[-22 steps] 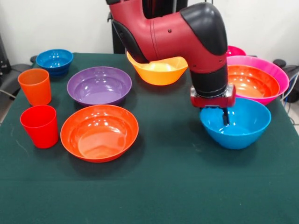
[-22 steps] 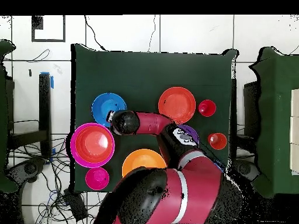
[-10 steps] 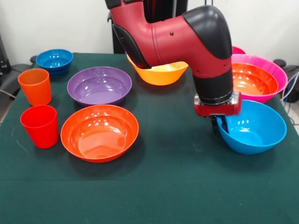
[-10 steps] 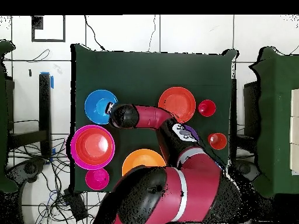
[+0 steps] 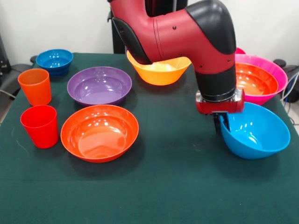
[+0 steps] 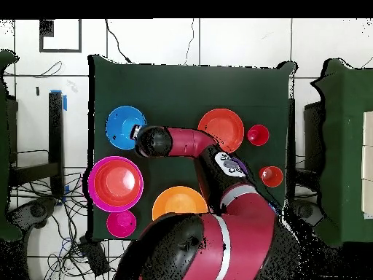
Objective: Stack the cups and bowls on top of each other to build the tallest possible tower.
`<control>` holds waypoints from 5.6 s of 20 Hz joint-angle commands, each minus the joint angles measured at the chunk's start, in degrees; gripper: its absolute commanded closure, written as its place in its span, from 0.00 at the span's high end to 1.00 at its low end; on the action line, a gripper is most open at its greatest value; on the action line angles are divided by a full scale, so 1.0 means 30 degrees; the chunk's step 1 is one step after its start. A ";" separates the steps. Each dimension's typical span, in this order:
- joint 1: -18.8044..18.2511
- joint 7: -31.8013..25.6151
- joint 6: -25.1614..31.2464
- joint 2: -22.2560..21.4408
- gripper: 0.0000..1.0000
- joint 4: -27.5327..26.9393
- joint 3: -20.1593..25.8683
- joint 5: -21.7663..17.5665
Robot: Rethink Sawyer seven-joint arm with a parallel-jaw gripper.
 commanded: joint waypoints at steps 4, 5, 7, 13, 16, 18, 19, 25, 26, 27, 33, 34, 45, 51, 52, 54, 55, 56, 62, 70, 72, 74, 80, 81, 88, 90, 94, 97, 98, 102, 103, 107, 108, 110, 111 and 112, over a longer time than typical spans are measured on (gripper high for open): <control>0.0406 -0.0746 0.3685 -0.2584 0.00 -0.0901 -0.0422 -0.0748; 0.0356 -0.0570 0.3747 -0.3092 0.00 -0.0395 -0.0349 -0.0663; 0.0284 -0.0339 0.4005 -0.3745 0.00 0.0186 -0.0241 -0.0502; 0.0176 0.0305 0.4299 -0.5323 0.00 0.1904 0.0074 -0.0137; 0.0064 0.0814 0.3927 -0.6779 0.00 0.3838 0.0438 0.0232; -0.0031 0.0957 0.3833 -0.7404 0.00 0.4698 0.0629 0.0469; -0.0086 0.0986 0.3900 -0.7671 0.00 0.5044 0.0689 0.0604; -0.0254 0.1058 0.4687 -0.9075 0.00 0.6421 0.0473 0.1234; -0.0268 0.1045 0.4760 -0.9304 0.00 0.6600 0.0401 0.1297; -0.0231 0.1065 0.4969 -0.9617 0.00 0.6765 0.0256 0.1381; 0.0127 0.1552 0.5775 -1.1311 0.00 0.7771 -0.0306 0.1999; 0.0235 0.1729 0.5832 -1.1494 0.00 0.7884 -0.0385 0.2097; 0.0493 0.2209 0.5893 -1.2810 0.00 0.9200 -0.0540 0.3157; 0.0859 0.2447 0.5744 -1.3445 0.00 0.9720 -0.0754 0.3500; 0.1002 0.2579 0.5467 -1.3391 0.00 0.9691 -0.0826 0.3451; 0.1222 0.2783 0.5115 -1.3282 0.00 0.9573 -0.0966 0.3392; 0.1442 0.3043 0.4573 -1.2895 0.00 0.9371 -0.1094 0.3276; 0.1559 0.3145 0.4343 -1.2828 0.00 0.9394 -0.1142 0.3290; 0.2313 0.3808 0.2401 -1.1063 0.00 0.8483 -0.1831 0.3276; 0.3633 0.4559 -0.0726 -0.7695 0.00 0.6517 -0.3222 0.3763; 0.3767 0.4455 -0.1195 -0.7092 0.00 0.6097 -0.3443 0.3965; 0.3820 0.4301 -0.1788 -0.6373 0.00 0.5640 -0.3605 0.4132; 0.3730 0.3827 -0.2447 -0.5568 0.00 0.5216 -0.3764 0.4486; 0.3691 0.3748 -0.2513 -0.5458 0.00 0.5166 -0.3770 0.4516; 0.3202 0.3286 -0.2097 -0.5773 0.00 0.5482 -0.3470 0.4682; 0.3109 0.3324 -0.2028 -0.6222 0.00 0.5965 -0.3426 0.4705; 0.2780 0.3349 -0.3016 -0.5934 0.00 0.6566 -0.3168 0.4503; 0.2899 0.3562 -0.3587 -0.5553 0.00 0.6601 -0.3161 0.4469; 0.3030 0.3736 -0.3832 -0.5432 0.00 0.6624 -0.3207 0.4515; 0.3449 0.4213 -0.4358 -0.5270 0.00 0.6766 -0.3357 0.4757; 0.3467 0.4235 -0.4491 -0.5233 0.00 0.6830 -0.3363 0.4785; 0.3447 0.4279 -0.4971 -0.4906 0.00 0.6874 -0.3383 0.4938; 0.3492 0.4325 -0.5159 -0.4760 0.00 0.6841 -0.3419 0.4981; 0.3511 0.4325 -0.5497 -0.4459 0.00 0.6781 -0.3431 0.5071; 0.3518 0.4330 -0.5624 -0.4331 0.00 0.6731 -0.3488 0.5099; 0.3525 0.4336 -0.5751 -0.4202 0.00 0.6682 -0.3544 0.5128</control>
